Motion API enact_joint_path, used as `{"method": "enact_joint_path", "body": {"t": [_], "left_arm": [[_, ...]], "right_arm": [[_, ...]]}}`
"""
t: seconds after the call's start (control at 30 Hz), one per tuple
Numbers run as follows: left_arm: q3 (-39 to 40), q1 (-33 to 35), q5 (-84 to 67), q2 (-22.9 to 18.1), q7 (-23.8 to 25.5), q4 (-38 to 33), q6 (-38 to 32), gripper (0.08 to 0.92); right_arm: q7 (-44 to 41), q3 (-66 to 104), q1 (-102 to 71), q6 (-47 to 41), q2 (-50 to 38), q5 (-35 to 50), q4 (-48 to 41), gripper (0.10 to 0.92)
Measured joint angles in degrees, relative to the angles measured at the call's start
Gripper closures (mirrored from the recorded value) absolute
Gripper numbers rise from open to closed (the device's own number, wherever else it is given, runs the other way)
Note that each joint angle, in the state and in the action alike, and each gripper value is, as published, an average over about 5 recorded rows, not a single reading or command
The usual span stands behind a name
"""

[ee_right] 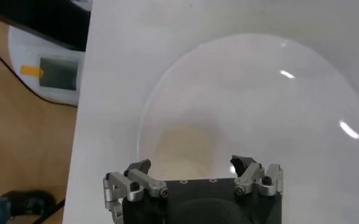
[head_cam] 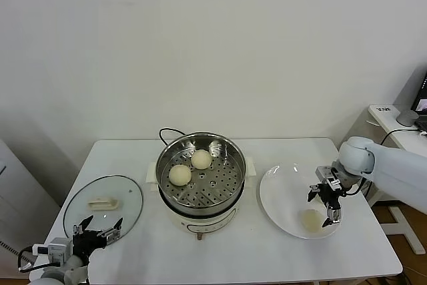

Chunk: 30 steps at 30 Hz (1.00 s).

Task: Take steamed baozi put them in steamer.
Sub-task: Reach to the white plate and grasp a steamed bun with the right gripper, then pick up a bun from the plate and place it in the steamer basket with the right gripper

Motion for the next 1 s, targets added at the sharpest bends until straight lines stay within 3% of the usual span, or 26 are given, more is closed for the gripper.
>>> {"method": "enact_joint_path", "body": {"t": [0.2, 0.57, 0.67, 1.0], "left_arm": [[0.2, 0.0, 0.0, 0.0, 0.0, 0.4, -0.1, 0.177], [0.3, -0.1, 0.1, -0.1, 0.0, 0.4, 0.0, 0.177], [0.3, -0.1, 0.1, -0.1, 0.0, 0.5, 0.0, 0.177], [0.2, -0.3, 0.1, 0.2, 0.0, 0.6, 0.0, 0.177]], "right_arm": [[0.1, 2.6, -3.1, 0.1, 1.1, -1.6, -1.6, 0.228], [-0.5, 5.6, -5.6, -0.1, 1.9, -3.0, -2.6, 0.539], [-0.9, 5.7, -5.5, -0.1, 1.5, -3.0, -2.3, 0.588], [-2.6, 1.6, 3.9, 1.1, 1.1, -0.2, -0.3, 0.601]]}}
